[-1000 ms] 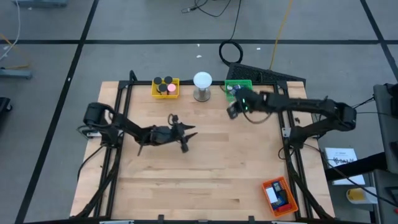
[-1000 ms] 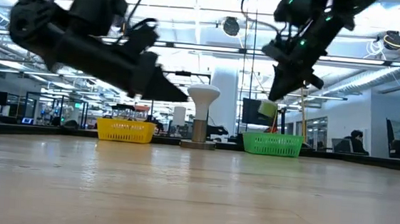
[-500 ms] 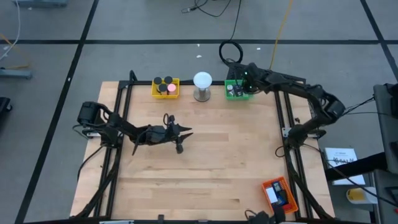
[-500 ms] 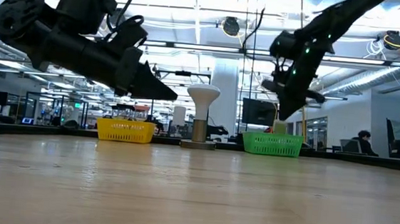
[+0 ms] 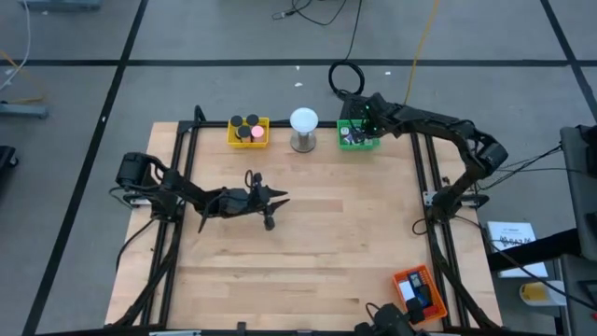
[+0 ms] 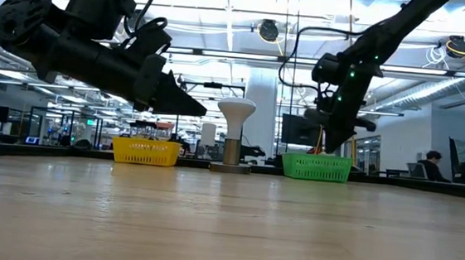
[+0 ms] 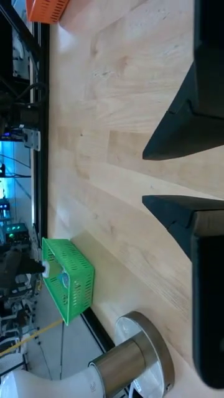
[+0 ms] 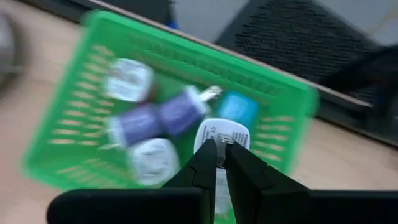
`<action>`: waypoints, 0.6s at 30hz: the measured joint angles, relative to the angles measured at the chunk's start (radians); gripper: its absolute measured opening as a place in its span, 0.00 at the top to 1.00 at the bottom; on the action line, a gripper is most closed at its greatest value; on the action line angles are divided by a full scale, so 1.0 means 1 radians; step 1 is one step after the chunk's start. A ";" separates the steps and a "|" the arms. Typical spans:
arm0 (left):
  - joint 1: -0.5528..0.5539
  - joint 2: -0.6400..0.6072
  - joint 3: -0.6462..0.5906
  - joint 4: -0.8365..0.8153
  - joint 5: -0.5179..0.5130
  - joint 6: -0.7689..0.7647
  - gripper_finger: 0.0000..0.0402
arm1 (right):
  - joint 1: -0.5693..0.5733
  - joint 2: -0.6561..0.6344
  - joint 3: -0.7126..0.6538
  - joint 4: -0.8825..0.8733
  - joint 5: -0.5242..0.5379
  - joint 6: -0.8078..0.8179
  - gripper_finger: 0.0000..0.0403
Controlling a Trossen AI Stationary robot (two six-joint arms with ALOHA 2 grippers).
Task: Pick & Place Office items
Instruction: Put the green adaptor into the green bin
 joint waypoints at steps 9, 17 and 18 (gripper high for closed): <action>0.000 0.000 0.000 0.000 0.000 -0.001 0.74 | 0.008 0.016 -0.001 0.028 -0.048 -0.013 0.96; 0.000 0.000 0.000 0.000 0.000 -0.008 0.74 | -0.004 0.038 -0.001 0.015 -0.049 -0.013 0.94; 0.000 0.000 0.000 0.001 -0.001 -0.009 0.74 | -0.004 0.042 0.000 0.023 -0.049 -0.013 0.93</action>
